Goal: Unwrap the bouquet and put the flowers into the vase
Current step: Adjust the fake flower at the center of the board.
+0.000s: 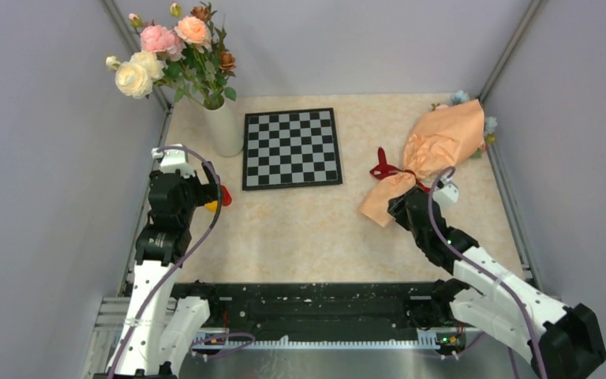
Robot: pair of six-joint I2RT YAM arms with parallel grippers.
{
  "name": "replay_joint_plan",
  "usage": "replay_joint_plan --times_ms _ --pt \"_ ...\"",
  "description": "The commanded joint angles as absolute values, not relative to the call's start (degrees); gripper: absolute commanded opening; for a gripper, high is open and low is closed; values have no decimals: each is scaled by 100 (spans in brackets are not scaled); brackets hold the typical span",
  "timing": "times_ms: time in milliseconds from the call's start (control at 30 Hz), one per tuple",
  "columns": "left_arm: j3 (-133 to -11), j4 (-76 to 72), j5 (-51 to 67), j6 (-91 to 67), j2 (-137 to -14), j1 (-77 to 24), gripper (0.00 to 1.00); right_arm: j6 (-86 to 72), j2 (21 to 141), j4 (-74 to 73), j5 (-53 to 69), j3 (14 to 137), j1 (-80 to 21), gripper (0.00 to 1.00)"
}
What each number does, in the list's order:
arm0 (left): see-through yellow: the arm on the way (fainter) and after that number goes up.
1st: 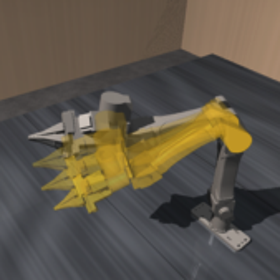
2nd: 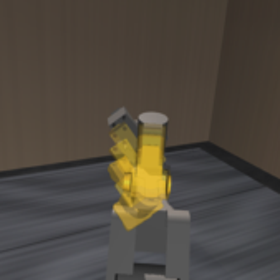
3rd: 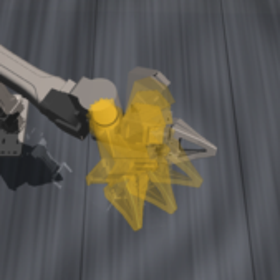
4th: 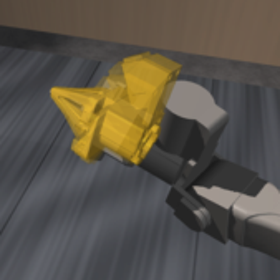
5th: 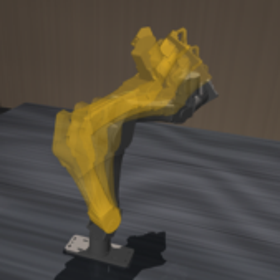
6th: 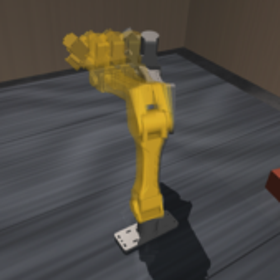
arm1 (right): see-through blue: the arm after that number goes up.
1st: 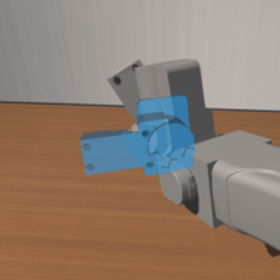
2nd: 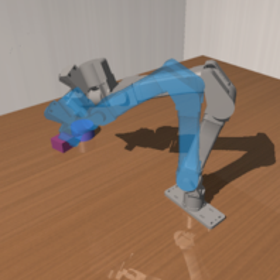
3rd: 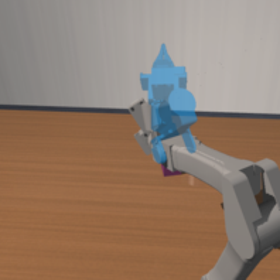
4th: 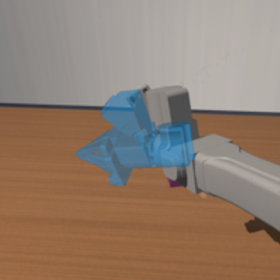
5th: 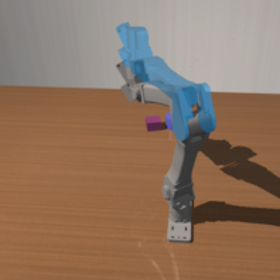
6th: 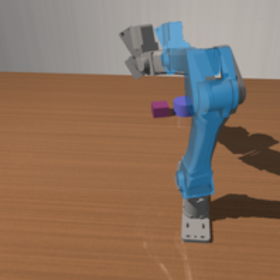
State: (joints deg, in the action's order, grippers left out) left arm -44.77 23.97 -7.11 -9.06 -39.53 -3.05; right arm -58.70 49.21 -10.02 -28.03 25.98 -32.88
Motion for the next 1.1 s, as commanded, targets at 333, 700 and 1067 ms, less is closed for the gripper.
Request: replay_joint_plan --times_ms 333,700,1067 --pt "-4456 2162 -884 -879 -3989 -316 99 -4266 4496 -2937 -3885 3832 -3146 99" --pt "-4448 2180 -979 -879 -3921 -316 99 -3257 7023 -2716 -1563 5233 -1235 98" --pt "-4434 2162 -937 -879 -3942 -316 99 -3297 8440 -1666 -1594 5719 -875 87"
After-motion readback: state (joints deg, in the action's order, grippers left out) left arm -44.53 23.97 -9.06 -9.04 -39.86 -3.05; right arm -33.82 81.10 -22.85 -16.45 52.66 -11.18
